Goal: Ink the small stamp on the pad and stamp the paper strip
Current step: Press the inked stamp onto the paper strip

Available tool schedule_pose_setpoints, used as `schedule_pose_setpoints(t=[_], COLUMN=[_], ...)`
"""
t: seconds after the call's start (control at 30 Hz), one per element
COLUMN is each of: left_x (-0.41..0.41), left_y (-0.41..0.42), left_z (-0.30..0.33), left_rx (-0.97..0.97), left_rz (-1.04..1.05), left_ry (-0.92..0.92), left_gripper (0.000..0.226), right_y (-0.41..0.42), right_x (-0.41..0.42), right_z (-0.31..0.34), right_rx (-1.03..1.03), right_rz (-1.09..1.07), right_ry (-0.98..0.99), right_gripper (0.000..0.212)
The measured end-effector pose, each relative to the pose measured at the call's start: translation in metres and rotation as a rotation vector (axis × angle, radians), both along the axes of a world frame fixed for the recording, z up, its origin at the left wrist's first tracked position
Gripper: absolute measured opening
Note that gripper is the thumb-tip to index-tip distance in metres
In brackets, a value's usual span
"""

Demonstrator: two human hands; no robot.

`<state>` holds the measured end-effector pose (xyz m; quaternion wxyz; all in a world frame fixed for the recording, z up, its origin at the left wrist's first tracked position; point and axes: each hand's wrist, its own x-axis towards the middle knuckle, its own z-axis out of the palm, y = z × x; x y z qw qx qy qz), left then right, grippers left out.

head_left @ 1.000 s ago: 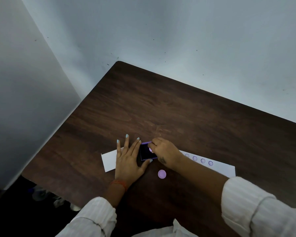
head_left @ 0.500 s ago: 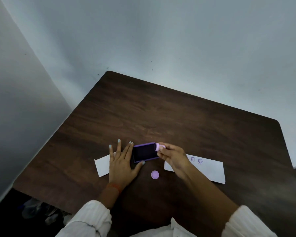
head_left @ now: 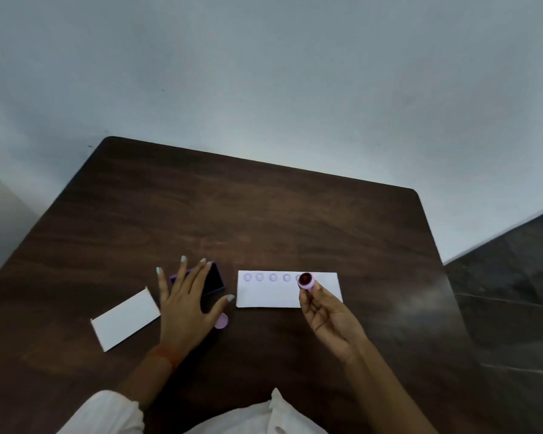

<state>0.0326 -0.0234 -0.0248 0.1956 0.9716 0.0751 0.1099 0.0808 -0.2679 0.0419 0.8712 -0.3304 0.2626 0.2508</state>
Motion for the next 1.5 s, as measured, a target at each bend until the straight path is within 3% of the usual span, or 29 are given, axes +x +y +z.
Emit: schedule_pose_setpoints(t=[0.2, 0.33, 0.5, 0.63, 0.73, 0.93, 1.23, 1.5], left_x=[0.033, 0.052, 0.071, 0.078, 0.079, 0.079, 0.078, 0.078], left_y=[-0.055, -0.081, -0.102, -0.104, -0.104, -0.104, -0.102, -0.101], left_z=[0.015, 0.013, 0.004, -0.007, -0.013, -0.015, -0.013, -0.015], left_rx=[-0.019, 0.009, 0.022, 0.034, 0.037, 0.031, 0.000, -0.017], left_rz=[-0.226, -0.355, -0.413, -0.397, -0.386, -0.379, -0.377, -0.382], left_ry=[-0.027, 0.025, 0.096, 0.147, 0.162, 0.148, 0.113, 0.135], left_gripper=[0.076, 0.066, 0.060, 0.057, 0.057, 0.056, 0.052, 0.055], right_y=[-0.032, -0.046, -0.049, -0.037, -0.029, -0.022, -0.014, -0.010], right_x=[0.007, 0.019, 0.032, 0.035, 0.039, 0.048, 0.054, 0.058], right_z=[-0.004, -0.007, -0.017, -0.023, -0.030, -0.044, -0.038, -0.039], right_rx=[-0.070, -0.239, -0.662, -1.085, -1.261, -1.576, -1.720, -1.778], right_rz=[-0.070, -0.092, -0.045, 0.059, 0.082, 0.309, 0.612, 0.786], right_ry=[-0.025, -0.055, -0.127, -0.355, -0.493, -0.571, -0.691, -0.671], right_gripper=[0.020, 0.017, 0.017, 0.016, 0.021, 0.014, 0.014, 0.017])
